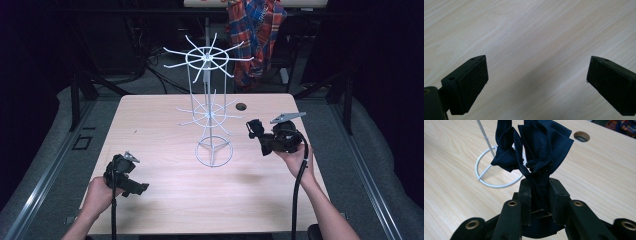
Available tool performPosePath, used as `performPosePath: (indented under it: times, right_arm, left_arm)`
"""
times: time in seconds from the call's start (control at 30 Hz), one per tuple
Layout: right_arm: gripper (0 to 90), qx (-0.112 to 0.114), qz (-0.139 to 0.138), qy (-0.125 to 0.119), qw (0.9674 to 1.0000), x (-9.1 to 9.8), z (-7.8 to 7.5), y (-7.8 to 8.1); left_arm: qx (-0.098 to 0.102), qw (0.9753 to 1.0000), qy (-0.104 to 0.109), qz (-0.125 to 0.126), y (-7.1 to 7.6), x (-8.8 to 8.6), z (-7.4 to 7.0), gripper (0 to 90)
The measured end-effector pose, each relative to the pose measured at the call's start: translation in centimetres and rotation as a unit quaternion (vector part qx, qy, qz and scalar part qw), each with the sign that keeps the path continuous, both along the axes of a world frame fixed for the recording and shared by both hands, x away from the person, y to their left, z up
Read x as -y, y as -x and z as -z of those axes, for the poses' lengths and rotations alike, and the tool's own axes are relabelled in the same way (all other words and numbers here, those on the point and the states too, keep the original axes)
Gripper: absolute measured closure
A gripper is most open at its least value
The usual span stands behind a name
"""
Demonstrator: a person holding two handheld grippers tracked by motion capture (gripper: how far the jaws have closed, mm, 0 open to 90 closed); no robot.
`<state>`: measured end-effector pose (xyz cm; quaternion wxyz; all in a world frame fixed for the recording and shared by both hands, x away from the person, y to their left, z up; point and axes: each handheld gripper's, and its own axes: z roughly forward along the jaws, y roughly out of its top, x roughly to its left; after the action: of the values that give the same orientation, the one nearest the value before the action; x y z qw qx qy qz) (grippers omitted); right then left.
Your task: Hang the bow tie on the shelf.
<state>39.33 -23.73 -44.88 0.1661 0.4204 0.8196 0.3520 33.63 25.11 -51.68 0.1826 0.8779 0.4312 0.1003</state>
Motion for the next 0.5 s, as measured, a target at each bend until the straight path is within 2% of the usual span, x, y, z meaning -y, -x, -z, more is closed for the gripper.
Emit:
performPosePath:
  times: [0.2, 0.5]
  right_arm:
    - [73.5, 0.014, -0.007, -0.016, 0.9997, -0.23, -0.73, -0.09]
    - [73.5, 0.024, -0.012, -0.02, 0.9994, -0.52, -1.11, 0.0]
  left_arm:
    - [-0.001, 1.0, -0.001, -0.009, 0.42, -0.6, -0.01, 3.7]
    - [-0.003, 0.9999, 0.001, -0.014, 0.64, -0.91, 0.03, 3.6]
